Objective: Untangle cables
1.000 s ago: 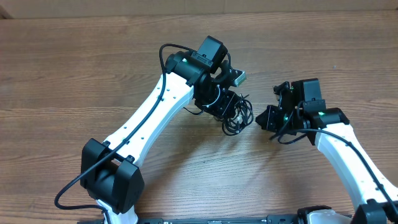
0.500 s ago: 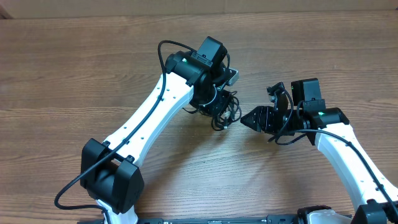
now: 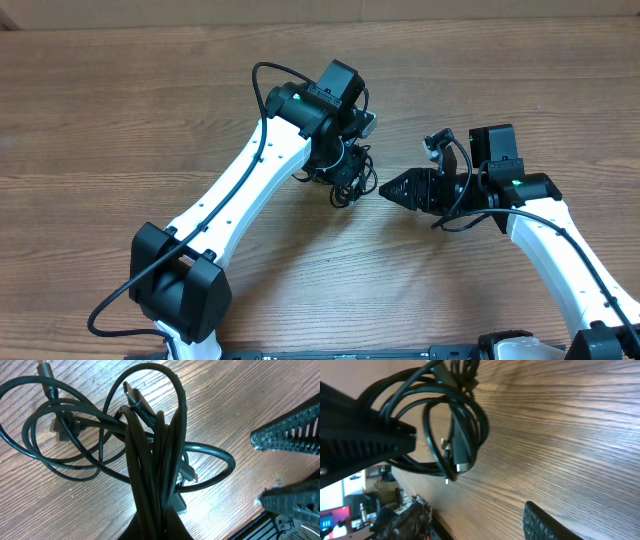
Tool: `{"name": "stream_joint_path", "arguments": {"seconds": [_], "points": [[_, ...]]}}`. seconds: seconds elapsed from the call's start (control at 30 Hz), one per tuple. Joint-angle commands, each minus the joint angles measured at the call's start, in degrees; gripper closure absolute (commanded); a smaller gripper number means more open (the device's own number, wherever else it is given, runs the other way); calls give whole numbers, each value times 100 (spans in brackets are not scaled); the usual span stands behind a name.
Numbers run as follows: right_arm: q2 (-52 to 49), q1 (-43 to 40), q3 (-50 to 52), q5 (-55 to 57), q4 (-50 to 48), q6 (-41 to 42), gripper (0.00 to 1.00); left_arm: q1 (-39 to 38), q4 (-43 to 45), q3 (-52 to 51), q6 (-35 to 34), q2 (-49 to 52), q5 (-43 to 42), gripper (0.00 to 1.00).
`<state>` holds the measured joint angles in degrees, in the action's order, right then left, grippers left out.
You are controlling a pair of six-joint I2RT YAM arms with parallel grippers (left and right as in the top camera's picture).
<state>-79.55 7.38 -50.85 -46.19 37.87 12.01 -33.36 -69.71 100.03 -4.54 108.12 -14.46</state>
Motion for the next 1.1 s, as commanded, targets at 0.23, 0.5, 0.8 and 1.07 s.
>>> {"name": "stream_joint_path", "arguments": {"seconds": [0.23,0.5,0.8,1.07], "points": [[144,7,-164,-280,-212,-50,48,-341,81,133,-146,-76,-382,96],[142,7,-162,745,28,2,96,-376,243,142,-146,-79,-763,96],[109,0,-162,5104,1635,1871,96,-208,-87,144,-109,-133,-116,96],[111,-4,-162,5753,1871,2170,96,459,-769,144,-745,-251,1537,95]]}}
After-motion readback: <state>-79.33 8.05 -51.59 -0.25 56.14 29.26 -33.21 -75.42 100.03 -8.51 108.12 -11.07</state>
